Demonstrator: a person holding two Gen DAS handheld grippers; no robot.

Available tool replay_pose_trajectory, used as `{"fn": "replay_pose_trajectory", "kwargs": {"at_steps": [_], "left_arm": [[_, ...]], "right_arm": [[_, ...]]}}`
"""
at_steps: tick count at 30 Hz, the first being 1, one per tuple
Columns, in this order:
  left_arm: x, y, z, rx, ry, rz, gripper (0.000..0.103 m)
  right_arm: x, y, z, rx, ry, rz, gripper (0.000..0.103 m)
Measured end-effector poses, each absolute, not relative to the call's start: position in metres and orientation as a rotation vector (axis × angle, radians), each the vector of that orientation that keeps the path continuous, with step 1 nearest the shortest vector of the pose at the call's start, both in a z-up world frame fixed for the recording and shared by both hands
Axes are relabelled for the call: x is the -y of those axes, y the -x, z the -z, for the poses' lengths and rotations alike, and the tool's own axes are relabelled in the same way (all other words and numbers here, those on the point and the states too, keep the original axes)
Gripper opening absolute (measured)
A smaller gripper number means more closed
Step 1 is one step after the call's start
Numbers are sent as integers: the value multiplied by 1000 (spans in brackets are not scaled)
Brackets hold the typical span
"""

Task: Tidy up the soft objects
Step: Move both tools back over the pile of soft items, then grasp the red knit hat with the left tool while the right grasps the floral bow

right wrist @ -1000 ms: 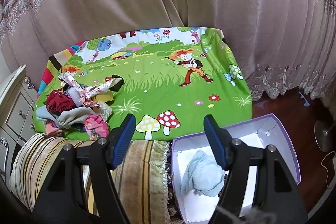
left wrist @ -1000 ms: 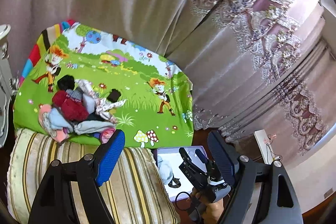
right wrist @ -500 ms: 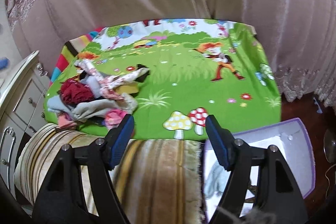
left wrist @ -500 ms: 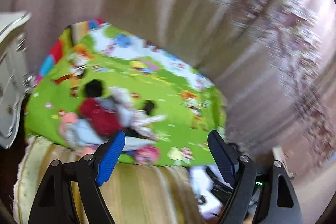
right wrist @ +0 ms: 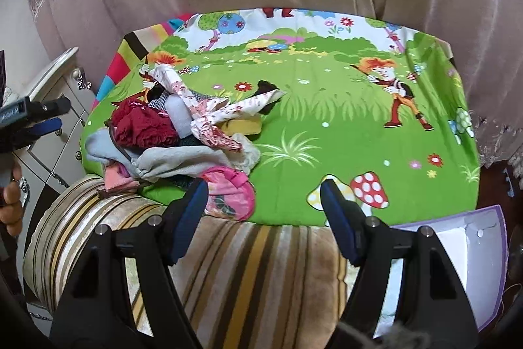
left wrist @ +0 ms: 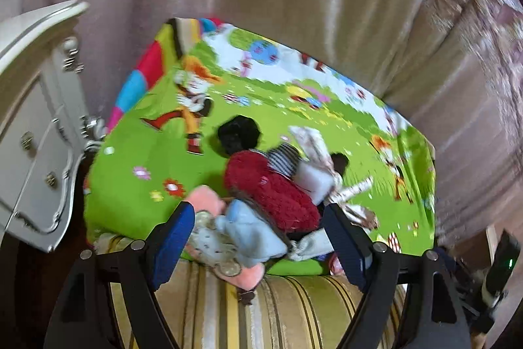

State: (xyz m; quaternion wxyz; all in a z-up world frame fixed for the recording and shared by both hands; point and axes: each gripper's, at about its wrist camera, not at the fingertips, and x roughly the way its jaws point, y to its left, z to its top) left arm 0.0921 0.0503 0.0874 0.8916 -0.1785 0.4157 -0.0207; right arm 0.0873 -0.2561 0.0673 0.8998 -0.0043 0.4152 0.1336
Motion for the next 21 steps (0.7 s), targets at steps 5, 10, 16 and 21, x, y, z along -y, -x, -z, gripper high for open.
{"fn": "replay_pose_trajectory", "kwargs": {"at_steps": [5, 10, 16, 21], "left_arm": [[-29, -116, -79, -904, 291, 117, 82], [-38, -148, -66, -941, 292, 107, 82], [-57, -177, -44, -1019, 351, 81, 82], [-70, -196, -25, -1086, 423, 47, 82]], "right_arm": [[241, -100, -65, -871, 18, -310, 74], [225, -118, -63, -884, 43, -339, 74], [203, -141, -58, -892, 102, -371, 74], [180, -159, -52, -890, 155, -420, 74]]}}
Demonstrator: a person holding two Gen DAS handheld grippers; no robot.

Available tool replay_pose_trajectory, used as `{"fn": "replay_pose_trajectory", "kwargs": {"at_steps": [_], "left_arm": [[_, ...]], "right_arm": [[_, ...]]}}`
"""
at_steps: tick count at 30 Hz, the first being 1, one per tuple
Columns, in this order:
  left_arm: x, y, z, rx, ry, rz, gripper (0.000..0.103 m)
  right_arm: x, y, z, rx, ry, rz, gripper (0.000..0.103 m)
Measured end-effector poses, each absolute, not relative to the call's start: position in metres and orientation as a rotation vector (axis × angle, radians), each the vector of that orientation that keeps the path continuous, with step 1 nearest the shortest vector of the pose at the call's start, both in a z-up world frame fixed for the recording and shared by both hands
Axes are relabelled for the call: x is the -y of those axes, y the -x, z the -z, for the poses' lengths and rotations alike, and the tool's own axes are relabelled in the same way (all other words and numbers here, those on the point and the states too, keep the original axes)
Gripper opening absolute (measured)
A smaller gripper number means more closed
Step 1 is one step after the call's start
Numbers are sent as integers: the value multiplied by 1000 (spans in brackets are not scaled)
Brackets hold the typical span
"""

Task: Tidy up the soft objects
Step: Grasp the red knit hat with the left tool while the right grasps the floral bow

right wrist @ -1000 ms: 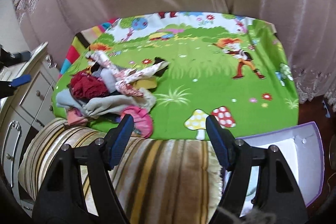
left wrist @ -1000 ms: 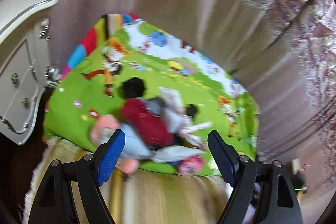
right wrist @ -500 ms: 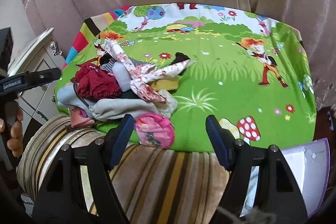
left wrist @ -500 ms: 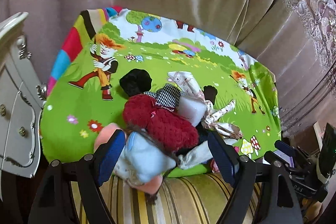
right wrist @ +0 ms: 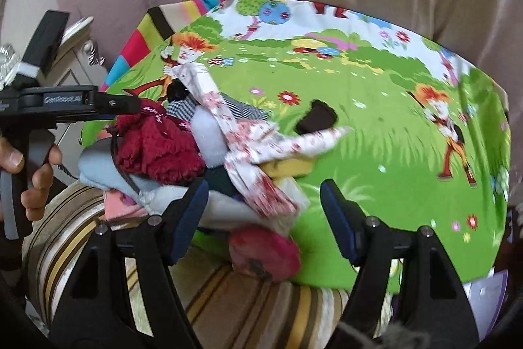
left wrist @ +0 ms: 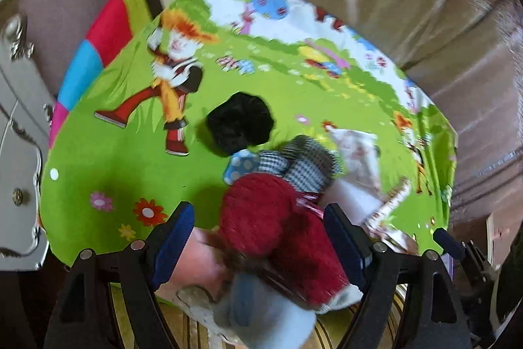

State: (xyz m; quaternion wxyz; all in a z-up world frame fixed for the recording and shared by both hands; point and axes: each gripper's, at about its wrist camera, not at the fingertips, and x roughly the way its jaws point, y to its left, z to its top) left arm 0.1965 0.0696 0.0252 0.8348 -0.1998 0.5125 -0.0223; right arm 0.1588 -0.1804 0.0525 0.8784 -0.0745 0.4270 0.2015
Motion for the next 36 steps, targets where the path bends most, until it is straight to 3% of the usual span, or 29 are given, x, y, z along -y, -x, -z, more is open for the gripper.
{"fn": "replay_pose_trajectory", "kwargs": {"at_steps": [10, 11, 12, 13, 18, 21, 22, 36], "left_arm": [[-64, -212, -5, -1137, 430, 96, 81], [-62, -212, -5, -1132, 410, 103, 78], [-61, -212, -6, -1128, 402, 107, 69], [-60, -212, -6, -1127, 396, 111, 59], [-54, -211, -12, -1102, 340, 124, 52], [-52, -207, -18, -1079, 319, 128, 48], [-52, -206, -19, -1073, 319, 127, 42], [-63, -189, -52, -948, 376, 82, 41]], "right_arm": [[151, -195, -18, -939, 296, -456, 74], [152, -197, -16, -944, 299, -451, 74], [151, -200, -13, -951, 301, -449, 72], [152, -202, -10, -962, 301, -447, 66], [147, -202, -1, -983, 312, -483, 31], [146, -200, -3, -974, 304, -495, 18], [146, -199, -5, -963, 303, -497, 17], [172, -184, -51, -826, 211, -446, 14]]}}
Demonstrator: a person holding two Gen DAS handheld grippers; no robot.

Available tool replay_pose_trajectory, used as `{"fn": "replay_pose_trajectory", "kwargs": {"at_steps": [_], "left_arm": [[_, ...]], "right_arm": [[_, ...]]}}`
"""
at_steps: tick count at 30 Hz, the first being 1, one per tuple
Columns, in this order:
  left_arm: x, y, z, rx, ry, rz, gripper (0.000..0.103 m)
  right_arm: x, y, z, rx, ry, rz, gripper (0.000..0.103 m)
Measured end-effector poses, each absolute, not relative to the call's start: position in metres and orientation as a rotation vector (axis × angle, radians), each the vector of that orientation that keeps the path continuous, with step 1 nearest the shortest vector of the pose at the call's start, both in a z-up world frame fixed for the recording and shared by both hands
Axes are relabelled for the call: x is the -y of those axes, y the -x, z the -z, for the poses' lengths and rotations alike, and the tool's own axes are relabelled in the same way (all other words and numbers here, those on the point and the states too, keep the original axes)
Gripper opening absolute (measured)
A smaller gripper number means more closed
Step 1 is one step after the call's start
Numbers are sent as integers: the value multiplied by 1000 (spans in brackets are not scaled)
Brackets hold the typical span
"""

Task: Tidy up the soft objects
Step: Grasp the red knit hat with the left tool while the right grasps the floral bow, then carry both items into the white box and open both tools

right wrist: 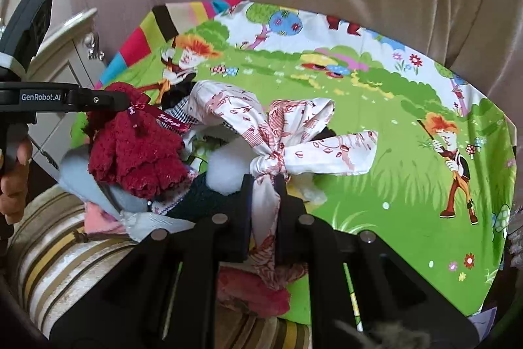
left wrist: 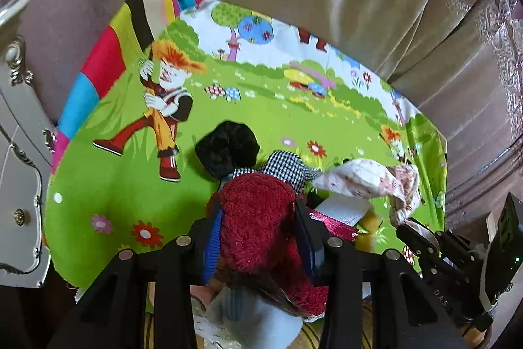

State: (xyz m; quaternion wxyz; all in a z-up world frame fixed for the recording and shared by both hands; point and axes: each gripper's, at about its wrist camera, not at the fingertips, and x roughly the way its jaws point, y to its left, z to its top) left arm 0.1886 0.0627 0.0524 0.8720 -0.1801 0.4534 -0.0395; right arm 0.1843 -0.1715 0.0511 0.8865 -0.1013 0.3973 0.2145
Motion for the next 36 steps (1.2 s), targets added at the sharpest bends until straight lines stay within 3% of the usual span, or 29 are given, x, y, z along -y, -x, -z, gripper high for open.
{"fn": "replay_pose_trajectory", "kwargs": {"at_steps": [17, 36], "left_arm": [[-40, -151, -93, -856, 375, 108, 41], [67, -116, -97, -894, 299, 297, 41]], "right_arm": [[229, -136, -77, -775, 87, -371, 15], [343, -61, -60, -833, -58, -209, 15]]}}
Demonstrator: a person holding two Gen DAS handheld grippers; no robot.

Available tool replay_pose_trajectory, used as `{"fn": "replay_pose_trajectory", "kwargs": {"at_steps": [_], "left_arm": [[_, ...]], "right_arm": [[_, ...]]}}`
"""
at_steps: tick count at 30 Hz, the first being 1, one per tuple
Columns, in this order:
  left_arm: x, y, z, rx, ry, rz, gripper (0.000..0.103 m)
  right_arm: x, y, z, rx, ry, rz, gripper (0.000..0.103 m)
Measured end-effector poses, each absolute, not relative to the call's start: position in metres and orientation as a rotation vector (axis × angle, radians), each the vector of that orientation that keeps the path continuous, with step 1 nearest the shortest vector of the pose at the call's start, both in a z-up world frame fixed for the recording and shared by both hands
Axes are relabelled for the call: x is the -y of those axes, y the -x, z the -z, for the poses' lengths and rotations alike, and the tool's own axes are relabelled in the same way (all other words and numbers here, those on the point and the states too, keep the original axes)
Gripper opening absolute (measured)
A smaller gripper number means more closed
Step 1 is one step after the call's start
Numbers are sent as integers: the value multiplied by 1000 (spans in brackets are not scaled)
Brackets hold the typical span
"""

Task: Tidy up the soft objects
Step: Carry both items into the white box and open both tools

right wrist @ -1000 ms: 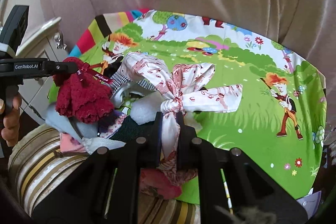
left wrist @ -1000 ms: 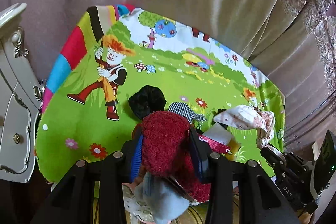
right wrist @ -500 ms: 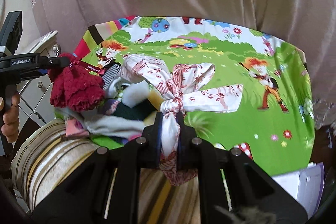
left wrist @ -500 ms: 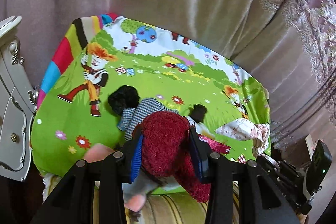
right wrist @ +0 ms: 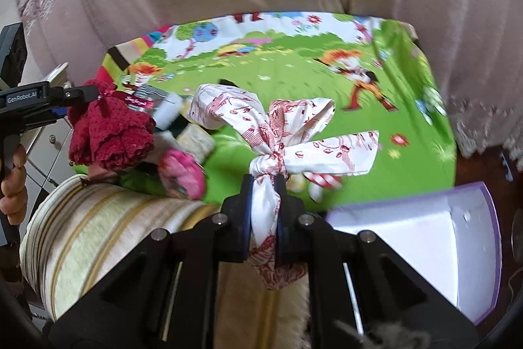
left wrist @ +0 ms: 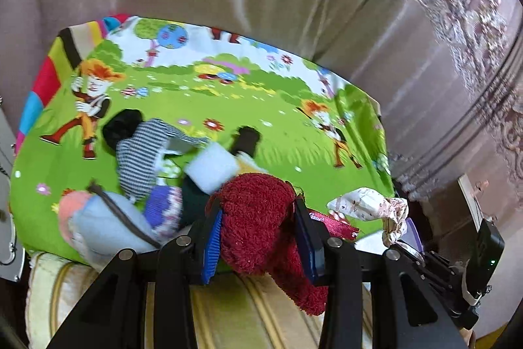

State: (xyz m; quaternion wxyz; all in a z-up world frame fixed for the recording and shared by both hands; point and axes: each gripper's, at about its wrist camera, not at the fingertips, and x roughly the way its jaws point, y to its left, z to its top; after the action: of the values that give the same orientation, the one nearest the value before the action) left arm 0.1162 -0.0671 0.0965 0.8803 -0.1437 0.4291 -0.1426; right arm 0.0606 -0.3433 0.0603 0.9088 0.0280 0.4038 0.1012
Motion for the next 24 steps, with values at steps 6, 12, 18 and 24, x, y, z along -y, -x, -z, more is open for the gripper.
{"fn": "replay_pose_trajectory", "kwargs": {"at_steps": [6, 12, 18, 24], "left_arm": [[106, -108, -101, -900, 261, 362, 41], [149, -105, -102, -917, 219, 430, 41], [192, -100, -101, -935, 163, 492, 41], [234, -97, -97, -953, 102, 550, 41]], "right_arm": [[387, -39, -45, -868, -114, -127, 15], [422, -25, -34, -896, -167, -58, 15], [453, -18, -26, -909, -218, 10, 16], [481, -13, -23, -903, -247, 72, 19]]}}
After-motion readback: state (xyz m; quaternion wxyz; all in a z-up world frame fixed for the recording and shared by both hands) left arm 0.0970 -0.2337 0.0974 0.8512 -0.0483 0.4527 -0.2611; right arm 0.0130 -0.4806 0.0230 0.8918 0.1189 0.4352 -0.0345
